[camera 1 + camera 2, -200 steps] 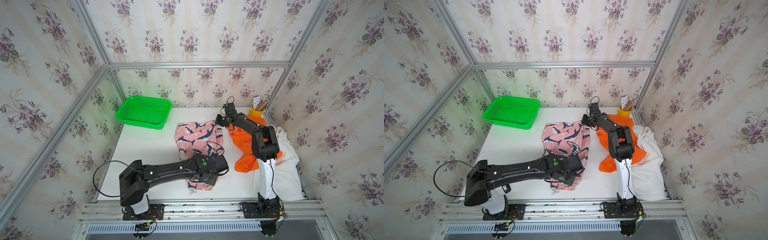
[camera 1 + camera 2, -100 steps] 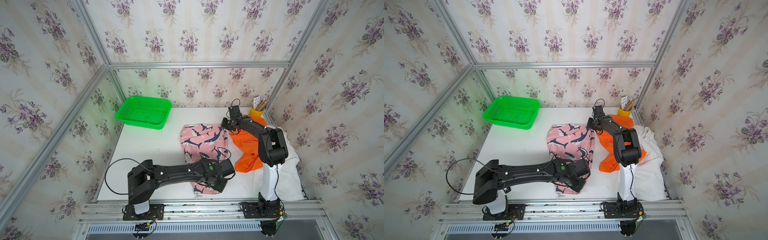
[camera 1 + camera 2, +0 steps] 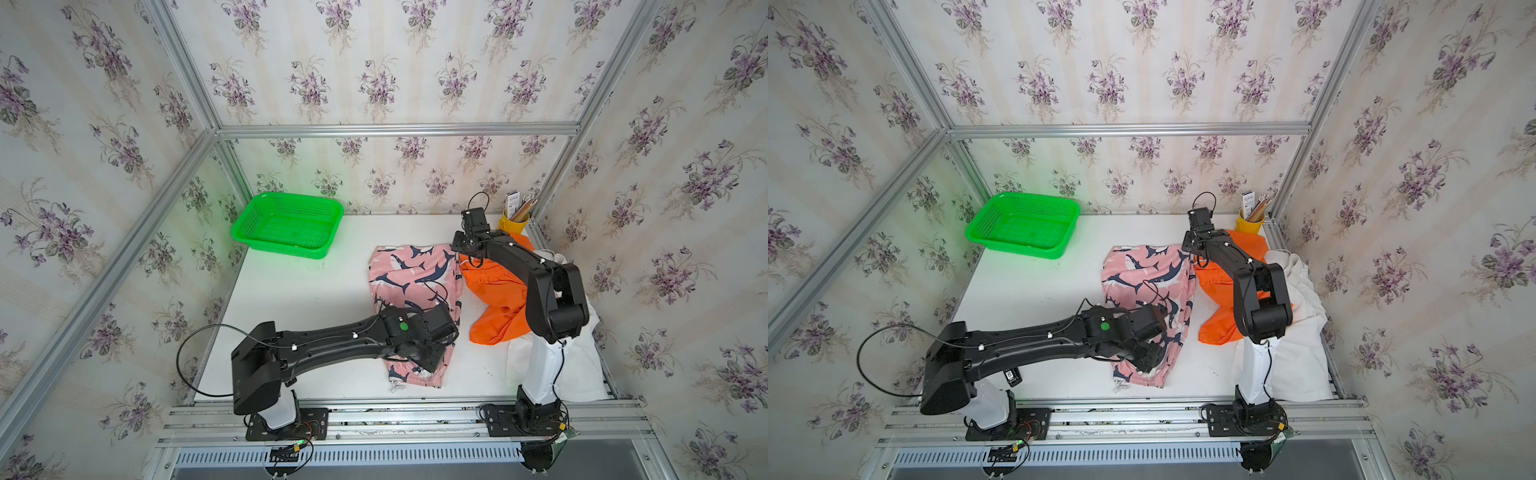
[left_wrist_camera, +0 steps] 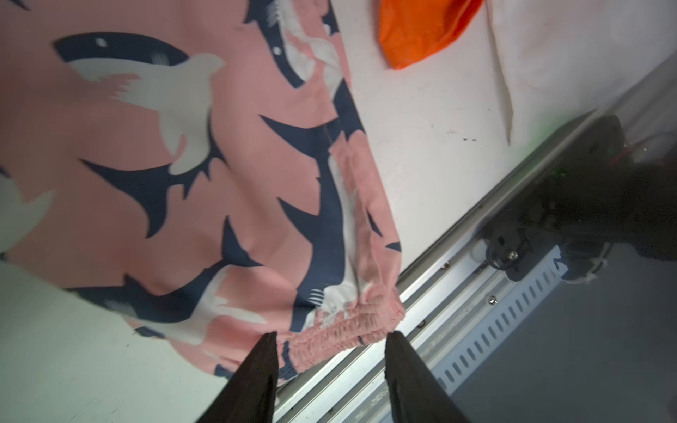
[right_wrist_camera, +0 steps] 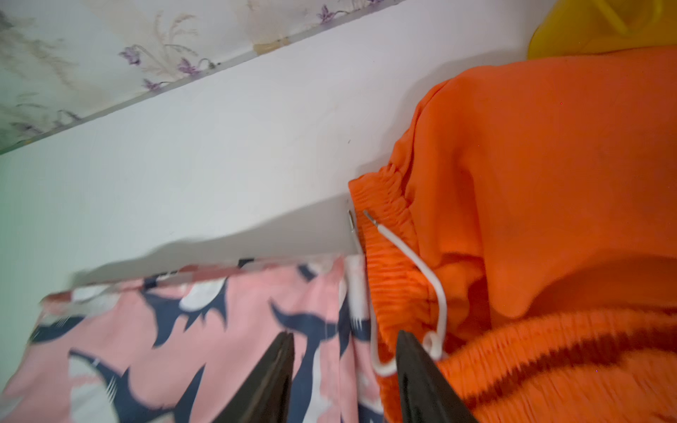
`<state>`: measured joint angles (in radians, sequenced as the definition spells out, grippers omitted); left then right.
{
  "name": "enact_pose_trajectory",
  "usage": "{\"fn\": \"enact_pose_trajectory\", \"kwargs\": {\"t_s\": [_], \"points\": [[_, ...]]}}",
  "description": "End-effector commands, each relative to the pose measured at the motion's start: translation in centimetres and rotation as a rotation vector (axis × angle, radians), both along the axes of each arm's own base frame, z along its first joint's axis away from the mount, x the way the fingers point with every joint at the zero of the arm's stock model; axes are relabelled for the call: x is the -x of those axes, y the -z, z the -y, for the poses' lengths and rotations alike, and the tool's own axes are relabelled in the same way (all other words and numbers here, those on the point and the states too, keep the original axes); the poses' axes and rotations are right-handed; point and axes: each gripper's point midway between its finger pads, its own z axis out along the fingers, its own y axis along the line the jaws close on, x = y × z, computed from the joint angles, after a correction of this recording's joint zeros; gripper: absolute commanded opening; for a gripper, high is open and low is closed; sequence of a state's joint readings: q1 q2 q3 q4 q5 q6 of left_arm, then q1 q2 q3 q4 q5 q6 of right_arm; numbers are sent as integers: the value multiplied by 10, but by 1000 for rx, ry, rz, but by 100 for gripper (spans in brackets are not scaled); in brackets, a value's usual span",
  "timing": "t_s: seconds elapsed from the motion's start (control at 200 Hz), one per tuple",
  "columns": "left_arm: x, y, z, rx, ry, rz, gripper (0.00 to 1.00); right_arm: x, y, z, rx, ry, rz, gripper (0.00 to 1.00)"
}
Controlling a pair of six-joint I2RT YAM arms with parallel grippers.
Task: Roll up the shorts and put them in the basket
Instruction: Adjust the shorts at the center of the board, then roll the shorts at the center of the board.
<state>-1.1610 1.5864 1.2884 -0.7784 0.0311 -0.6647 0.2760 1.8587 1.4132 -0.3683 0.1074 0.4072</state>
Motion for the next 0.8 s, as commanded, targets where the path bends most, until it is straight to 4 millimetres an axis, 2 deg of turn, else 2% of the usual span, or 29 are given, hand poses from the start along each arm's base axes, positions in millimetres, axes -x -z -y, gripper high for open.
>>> {"fn": "enact_pose_trajectory", "kwargs": {"t_s": [0.0, 0.1, 0.18, 0.26, 0.295, 0.305, 0.4, 0.505, 0.52, 0.564, 0.644, 0.794], "points": [[-13, 7, -48, -126, -115, 9, 52, 55, -13, -30, -118, -174, -67, 45], [-17, 15, -68, -127, -164, -25, 54, 120, -24, -68, -229, -338, -105, 38], [-23, 23, -74, -103, -196, -56, 54, 173, -19, -97, -297, -468, -158, 33], [-26, 32, -72, -76, -200, -89, 54, 217, -5, -112, -349, -533, -224, 28], [-30, 35, -69, -69, -200, -98, 54, 242, 1, -127, -377, -585, -254, 27], [-30, 36, -69, -70, -200, -101, 57, 248, 4, -129, -387, -596, -265, 26], [-38, 48, -61, -90, -182, -130, 58, 286, 29, -136, -449, -630, -340, 22], [-43, 67, -61, -152, -161, -176, 56, 299, 64, -124, -415, -580, -397, 22], [-43, 72, -63, -164, -160, -190, 52, 298, 70, -121, -400, -566, -400, 22], [-44, 81, -65, -180, -156, -218, 49, 298, 84, -113, -359, -544, -404, 21], [-50, 97, -76, -201, -166, -235, 44, 288, 101, -110, -315, -515, -389, 20], [-73, 110, -99, -194, -194, -256, 42, 263, 122, -126, -310, -503, -365, 15]]}}
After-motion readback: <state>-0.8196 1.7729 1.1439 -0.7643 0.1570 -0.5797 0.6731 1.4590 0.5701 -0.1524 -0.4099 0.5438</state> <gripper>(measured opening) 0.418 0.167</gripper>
